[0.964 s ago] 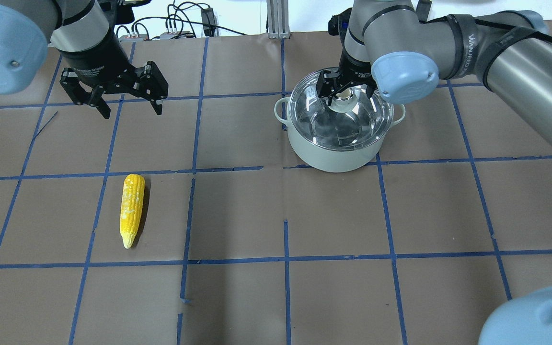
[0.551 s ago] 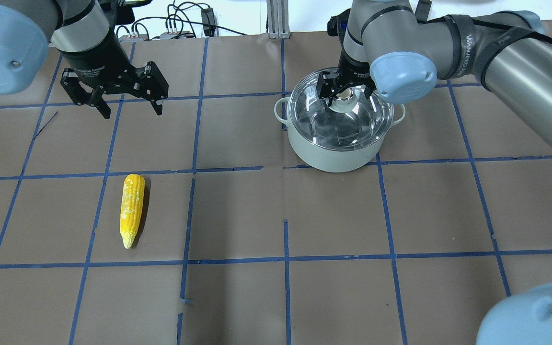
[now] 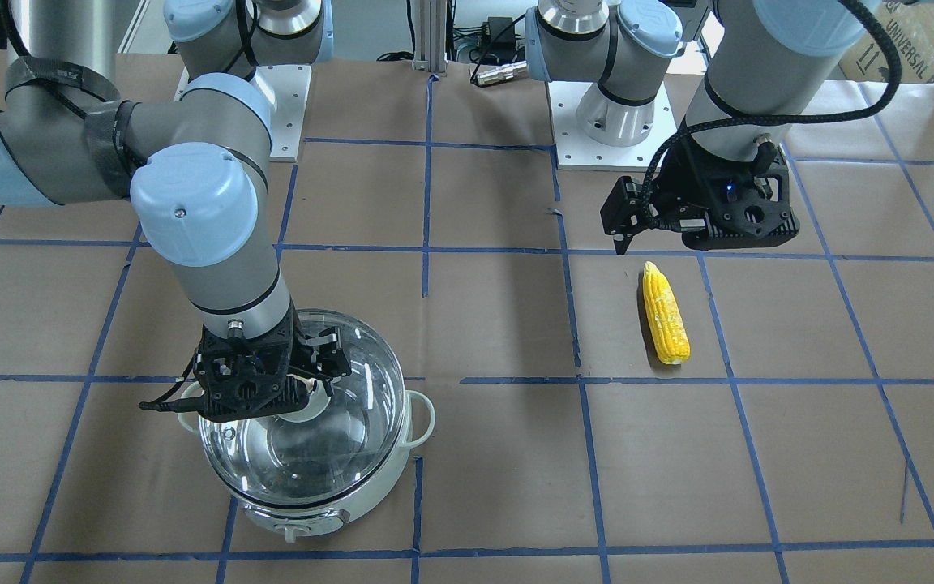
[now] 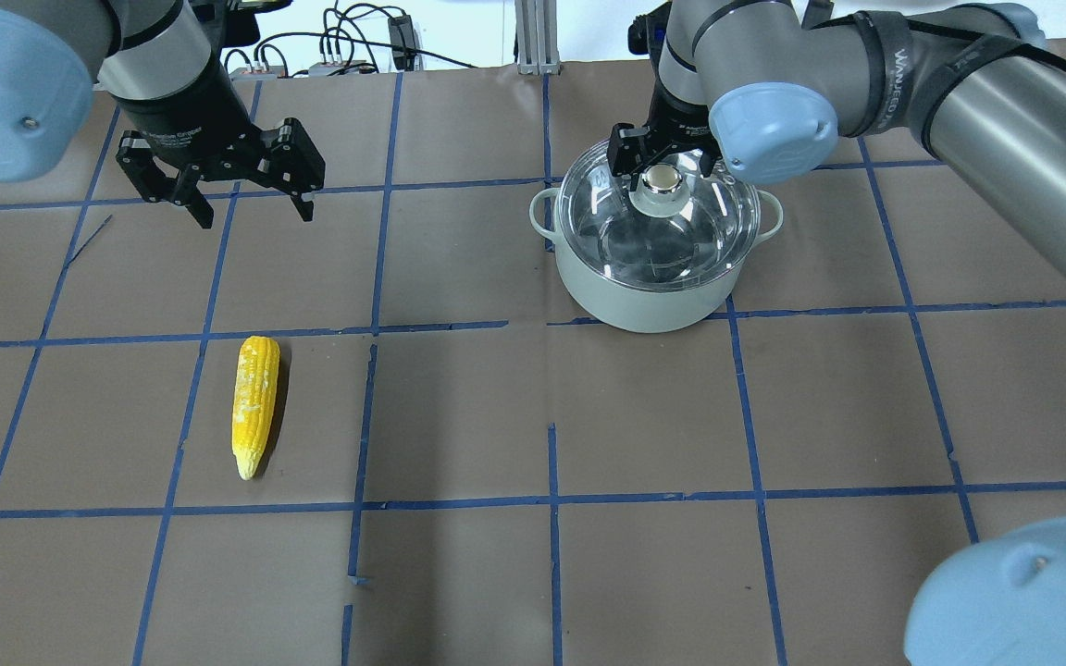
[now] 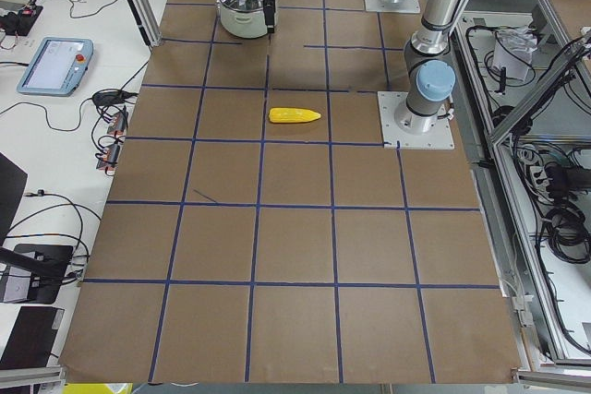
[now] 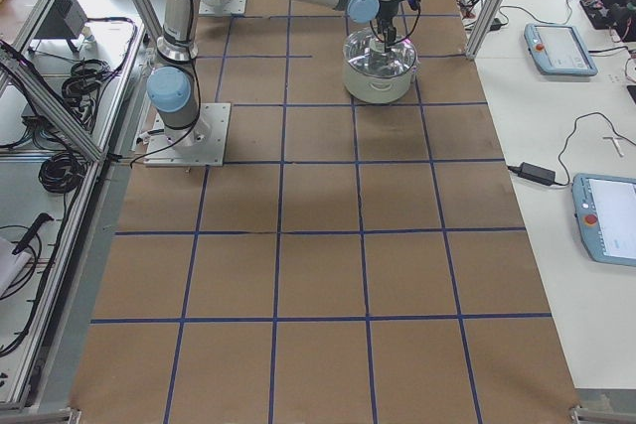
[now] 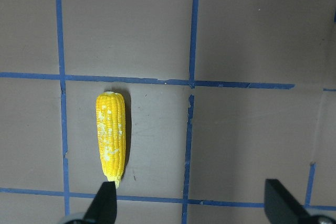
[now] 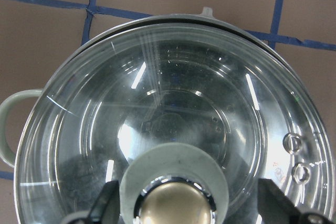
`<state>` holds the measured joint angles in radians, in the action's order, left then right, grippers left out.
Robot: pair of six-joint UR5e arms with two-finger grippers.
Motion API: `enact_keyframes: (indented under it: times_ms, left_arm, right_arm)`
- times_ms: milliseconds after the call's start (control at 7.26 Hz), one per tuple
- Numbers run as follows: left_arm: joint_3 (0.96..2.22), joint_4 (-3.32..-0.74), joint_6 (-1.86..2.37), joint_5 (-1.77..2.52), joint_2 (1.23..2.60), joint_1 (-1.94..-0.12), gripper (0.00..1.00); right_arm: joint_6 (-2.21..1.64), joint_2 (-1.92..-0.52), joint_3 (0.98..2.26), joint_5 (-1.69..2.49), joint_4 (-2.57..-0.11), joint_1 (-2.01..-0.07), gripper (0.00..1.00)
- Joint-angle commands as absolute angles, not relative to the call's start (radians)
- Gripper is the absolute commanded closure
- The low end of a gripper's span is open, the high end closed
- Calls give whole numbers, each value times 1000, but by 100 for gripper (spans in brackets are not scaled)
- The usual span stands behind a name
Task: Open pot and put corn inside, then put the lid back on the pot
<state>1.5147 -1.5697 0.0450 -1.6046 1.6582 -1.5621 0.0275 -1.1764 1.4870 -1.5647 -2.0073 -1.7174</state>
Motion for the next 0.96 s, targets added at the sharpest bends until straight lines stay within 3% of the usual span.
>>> enact_keyframes:
  times_ms: [0, 413, 826]
  left_arm:
    - [1517, -1569, 44, -1605, 1658, -1563, 0]
    - [1514, -1562, 40, -1605, 1658, -1563, 0]
    - [1516, -1562, 40, -1605, 1658, -1563, 0]
  right_arm:
    - [28, -1173, 1485, -1571, -2008, -1749, 10]
    - [31, -1172, 1482, -1571, -2003, -1747, 27]
    - [40, -1170, 1480, -1572, -2002, -1736, 35]
